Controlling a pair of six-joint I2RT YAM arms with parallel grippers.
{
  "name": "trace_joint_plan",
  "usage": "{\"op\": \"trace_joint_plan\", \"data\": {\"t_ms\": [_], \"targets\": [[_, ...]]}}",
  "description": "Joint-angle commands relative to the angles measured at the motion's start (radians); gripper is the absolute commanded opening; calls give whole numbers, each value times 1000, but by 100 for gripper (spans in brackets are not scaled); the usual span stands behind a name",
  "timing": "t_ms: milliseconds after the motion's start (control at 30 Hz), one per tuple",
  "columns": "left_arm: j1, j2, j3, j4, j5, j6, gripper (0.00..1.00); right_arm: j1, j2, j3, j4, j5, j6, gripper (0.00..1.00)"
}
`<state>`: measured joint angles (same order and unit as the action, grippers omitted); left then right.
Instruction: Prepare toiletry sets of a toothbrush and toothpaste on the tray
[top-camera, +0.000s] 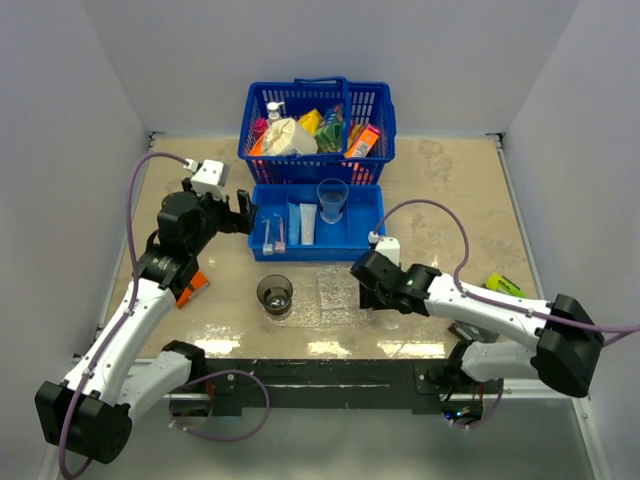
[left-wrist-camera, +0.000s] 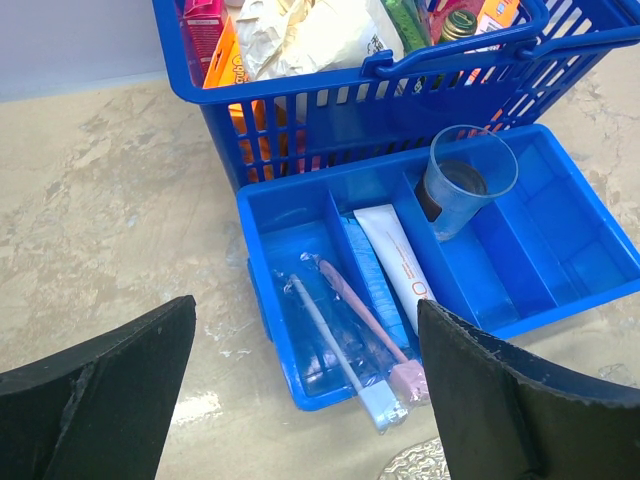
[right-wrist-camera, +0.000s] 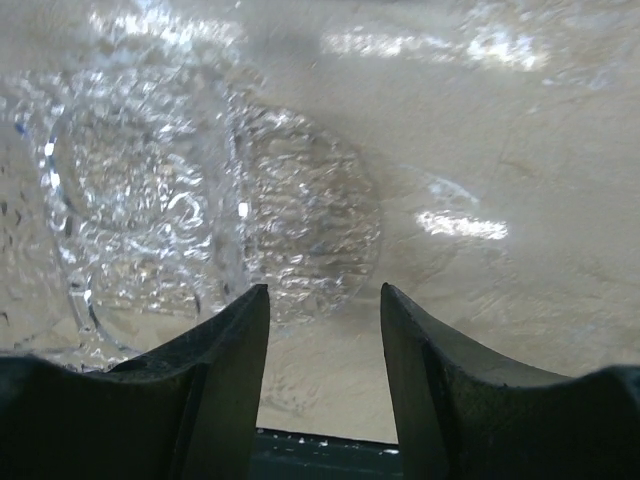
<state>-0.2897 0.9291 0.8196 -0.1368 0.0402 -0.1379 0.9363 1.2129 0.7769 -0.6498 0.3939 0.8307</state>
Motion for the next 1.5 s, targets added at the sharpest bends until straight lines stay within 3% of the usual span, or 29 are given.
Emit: {"op": "trace_joint_plan", "data": {"t_ms": [0,233,500,667,900,1133,1467], "targets": [[-5,-12,-8,28,1,4,96,85,54,25,39,9,61,51],[-6,-12,-8,28,0,4,96,163,96,73,3,11,100,51],[-6,-13,-8,28,1,3,96,165,-18,149,-157,92,71,53],[-6,-16,-8,31,6,3,96,148,-16,266,-122,80,-117,55],[-6,-18,-7,29,-6,6,96,-79,65,297,76,-160,-376,52],[-6,-16,-7,29,-11,11,96,-103,137,338,147,-323,-591,51],[-8,-4,-8,32,6,6,96,-105,240,355,108,-328,-702,50]]}}
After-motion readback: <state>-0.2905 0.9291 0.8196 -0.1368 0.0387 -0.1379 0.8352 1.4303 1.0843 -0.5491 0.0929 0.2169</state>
